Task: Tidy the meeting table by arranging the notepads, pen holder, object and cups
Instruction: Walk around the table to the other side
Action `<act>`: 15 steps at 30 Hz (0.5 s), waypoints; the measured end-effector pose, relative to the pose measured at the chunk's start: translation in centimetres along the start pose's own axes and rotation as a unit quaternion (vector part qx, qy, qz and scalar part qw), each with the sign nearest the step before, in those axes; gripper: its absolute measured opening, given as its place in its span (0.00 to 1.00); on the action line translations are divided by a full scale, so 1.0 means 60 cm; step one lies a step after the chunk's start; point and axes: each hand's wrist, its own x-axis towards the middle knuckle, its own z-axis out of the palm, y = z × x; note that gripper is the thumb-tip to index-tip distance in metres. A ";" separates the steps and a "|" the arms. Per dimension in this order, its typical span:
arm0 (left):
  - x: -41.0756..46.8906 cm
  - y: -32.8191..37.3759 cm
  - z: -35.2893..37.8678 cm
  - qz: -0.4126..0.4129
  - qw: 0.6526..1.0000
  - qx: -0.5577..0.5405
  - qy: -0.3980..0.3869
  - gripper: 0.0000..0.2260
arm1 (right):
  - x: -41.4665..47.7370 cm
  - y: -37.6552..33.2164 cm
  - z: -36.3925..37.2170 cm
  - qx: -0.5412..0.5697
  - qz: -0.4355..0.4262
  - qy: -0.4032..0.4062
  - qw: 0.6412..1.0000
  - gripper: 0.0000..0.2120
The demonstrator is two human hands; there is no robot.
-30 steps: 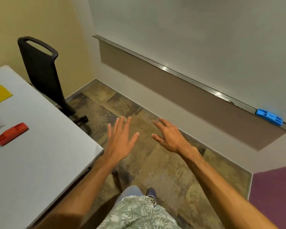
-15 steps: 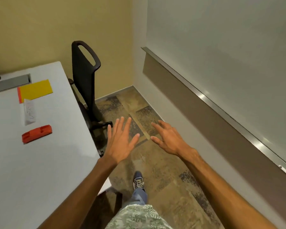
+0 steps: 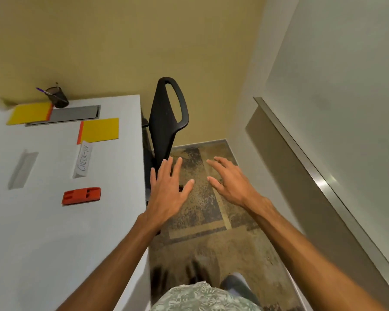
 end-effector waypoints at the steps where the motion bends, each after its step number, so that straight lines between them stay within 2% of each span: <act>1: 0.015 -0.007 -0.006 -0.020 1.000 0.000 0.002 0.32 | 0.029 0.003 0.000 0.003 -0.014 0.007 1.000 0.26; 7: 0.112 -0.025 -0.019 -0.097 0.995 0.012 0.016 0.32 | 0.185 0.024 -0.007 0.028 -0.091 0.062 0.993 0.21; 10: 0.161 -0.023 -0.026 -0.113 0.993 0.012 0.021 0.32 | 0.250 0.043 -0.015 0.050 -0.115 0.118 0.985 0.18; 12: 0.225 -0.022 -0.014 -0.156 0.987 0.008 0.048 0.32 | 0.336 0.077 -0.024 0.065 -0.137 0.128 0.980 0.17; 14: 0.235 -0.023 -0.023 -0.149 0.988 0.009 0.044 0.32 | 0.353 0.076 -0.031 0.062 -0.149 0.155 0.975 0.17; 15: 0.266 -0.024 -0.017 -0.174 0.983 0.009 0.060 0.32 | 0.396 0.089 -0.039 0.076 -0.172 0.146 0.971 0.17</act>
